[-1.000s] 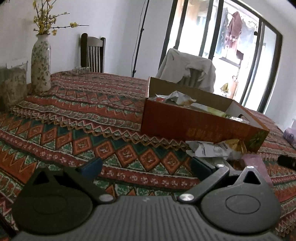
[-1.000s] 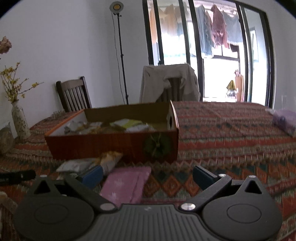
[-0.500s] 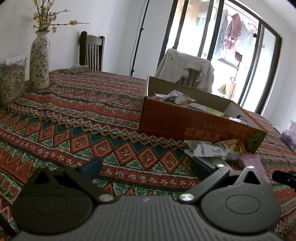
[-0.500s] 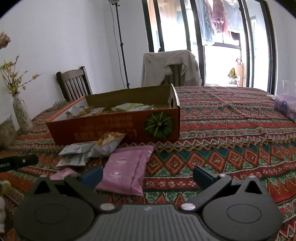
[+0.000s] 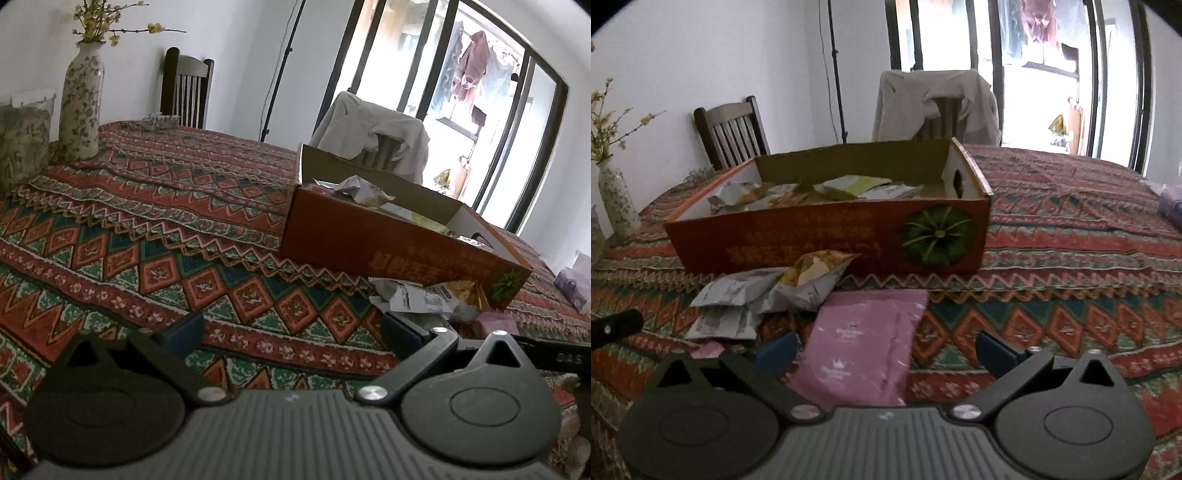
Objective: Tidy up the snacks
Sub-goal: 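Grasp the pink packet with the right tool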
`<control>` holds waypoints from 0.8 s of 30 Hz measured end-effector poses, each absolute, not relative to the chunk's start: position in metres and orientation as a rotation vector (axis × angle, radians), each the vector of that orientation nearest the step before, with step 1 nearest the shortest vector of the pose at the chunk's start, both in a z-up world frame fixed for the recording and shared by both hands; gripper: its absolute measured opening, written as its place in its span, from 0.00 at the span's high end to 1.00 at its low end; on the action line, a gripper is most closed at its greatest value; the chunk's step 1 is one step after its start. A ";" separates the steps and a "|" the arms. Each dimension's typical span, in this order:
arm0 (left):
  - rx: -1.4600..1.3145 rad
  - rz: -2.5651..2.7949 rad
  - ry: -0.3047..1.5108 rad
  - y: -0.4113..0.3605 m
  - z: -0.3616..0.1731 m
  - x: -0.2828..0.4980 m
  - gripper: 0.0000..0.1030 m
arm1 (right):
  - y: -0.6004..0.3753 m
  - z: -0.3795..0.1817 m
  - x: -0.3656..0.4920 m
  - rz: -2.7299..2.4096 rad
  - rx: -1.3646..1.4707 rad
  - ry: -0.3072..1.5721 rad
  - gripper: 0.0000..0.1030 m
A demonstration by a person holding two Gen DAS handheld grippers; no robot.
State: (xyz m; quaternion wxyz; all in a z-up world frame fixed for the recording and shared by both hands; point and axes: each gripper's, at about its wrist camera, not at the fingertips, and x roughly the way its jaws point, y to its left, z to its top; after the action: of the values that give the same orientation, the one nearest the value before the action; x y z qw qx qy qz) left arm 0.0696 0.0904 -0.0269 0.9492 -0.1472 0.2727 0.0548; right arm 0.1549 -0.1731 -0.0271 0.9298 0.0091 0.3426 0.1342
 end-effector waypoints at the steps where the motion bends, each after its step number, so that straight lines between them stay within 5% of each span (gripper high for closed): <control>1: -0.299 0.112 0.556 0.090 -0.027 0.070 0.00 | -0.169 -0.029 0.157 0.271 0.002 0.710 0.03; 6: -0.305 0.118 0.561 0.091 -0.027 0.071 0.00 | -0.164 -0.036 0.157 0.251 -0.051 0.712 0.19; 8: -0.309 0.120 0.567 0.092 -0.027 0.072 0.00 | -0.167 -0.034 0.153 0.261 -0.050 0.697 0.42; 24: -0.295 0.144 0.593 0.090 -0.028 0.074 0.00 | -0.205 -0.023 0.112 0.248 0.040 0.583 0.42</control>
State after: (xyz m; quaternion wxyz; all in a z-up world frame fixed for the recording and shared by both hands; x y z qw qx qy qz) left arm 0.0742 0.0897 -0.0279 0.9431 -0.1445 0.2909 0.0708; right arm 0.1118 -0.2053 -0.0233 0.9500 0.0199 0.2867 0.1217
